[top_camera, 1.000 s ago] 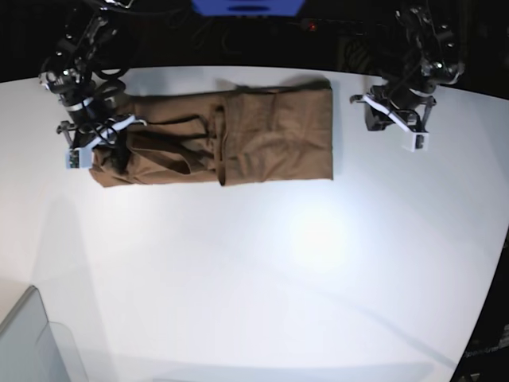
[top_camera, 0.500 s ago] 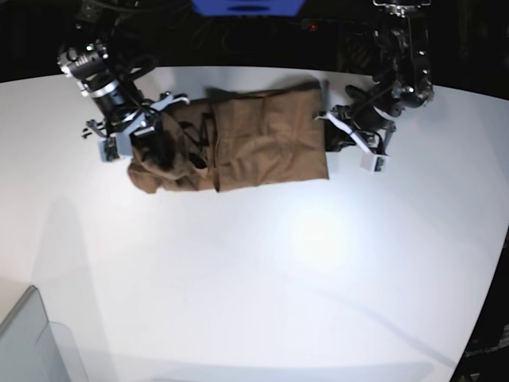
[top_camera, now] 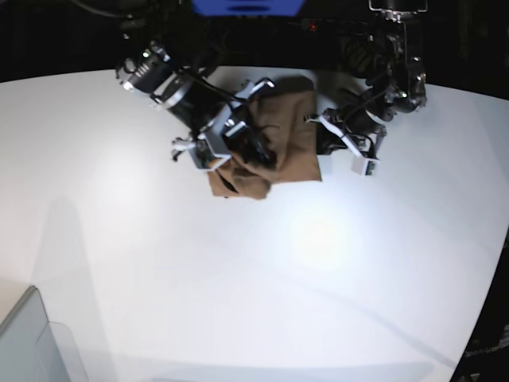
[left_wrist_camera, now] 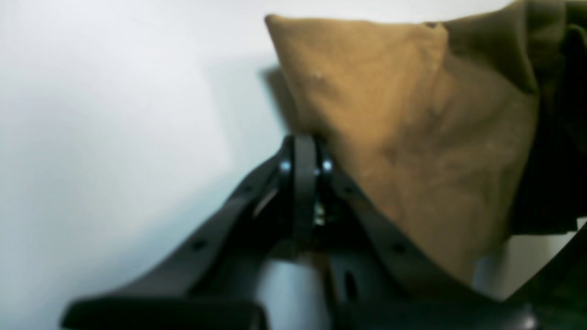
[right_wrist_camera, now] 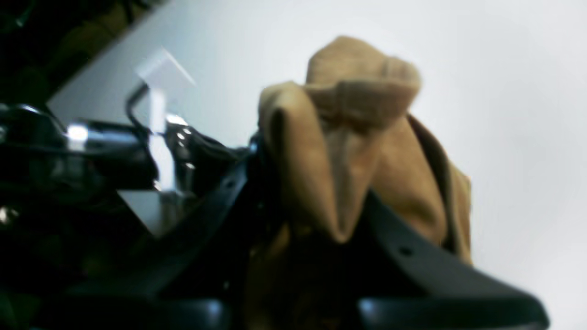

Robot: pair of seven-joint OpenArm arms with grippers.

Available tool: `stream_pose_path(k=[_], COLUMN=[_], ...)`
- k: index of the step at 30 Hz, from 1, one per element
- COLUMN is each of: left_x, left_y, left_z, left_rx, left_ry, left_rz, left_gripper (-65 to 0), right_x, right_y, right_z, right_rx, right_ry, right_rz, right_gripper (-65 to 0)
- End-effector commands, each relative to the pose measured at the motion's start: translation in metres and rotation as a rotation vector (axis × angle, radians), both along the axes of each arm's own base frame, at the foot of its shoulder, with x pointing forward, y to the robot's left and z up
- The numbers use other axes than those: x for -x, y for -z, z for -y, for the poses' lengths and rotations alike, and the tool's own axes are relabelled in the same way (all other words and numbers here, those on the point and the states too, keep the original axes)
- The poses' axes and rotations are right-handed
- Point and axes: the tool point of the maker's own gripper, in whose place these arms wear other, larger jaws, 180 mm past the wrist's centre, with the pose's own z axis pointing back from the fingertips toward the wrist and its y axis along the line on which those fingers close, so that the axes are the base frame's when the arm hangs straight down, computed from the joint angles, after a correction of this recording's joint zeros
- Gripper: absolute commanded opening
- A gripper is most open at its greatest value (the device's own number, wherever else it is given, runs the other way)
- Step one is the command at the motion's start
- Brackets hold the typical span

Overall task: Layout the t-shirt on the table in an organized manner, then fold the t-shirt properly
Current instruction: 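Carry the folded end with the right gripper over toward the left gripper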

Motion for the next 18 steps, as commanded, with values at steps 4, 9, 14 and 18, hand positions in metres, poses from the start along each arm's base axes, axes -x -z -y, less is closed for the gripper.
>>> stream_pose_path(k=[4, 9, 14, 18], left_x=[0.019, 0.023, 0.03, 0.032], left_y=[0.018, 0.019, 0.023, 0.022], left_z=[-0.007, -0.01, -0.015, -0.031], left_rx=[-0.08, -0.084, -0.093, -0.131], left_ry=[0.037, 0.033, 0.033, 0.041], left_rz=[-0.097, -0.103, -0.119, -0.117], left_gripper=[-65.0, -65.0, -65.0, -65.0], right_x=[-0.008, -0.016, -0.022, -0.026], right_y=[0.017, 0.038, 0.031, 0.035], right_z=[-0.025, -0.03, -0.043, -0.046], right_rx=[-0.041, -0.041, -0.04, -0.036], right_ry=[-0.064, -0.08, -0.12, -0.132], right_rz=[-0.038, -0.089, -0.063, -0.07], right_gripper=[-65.0, -65.0, -64.2, -56.3])
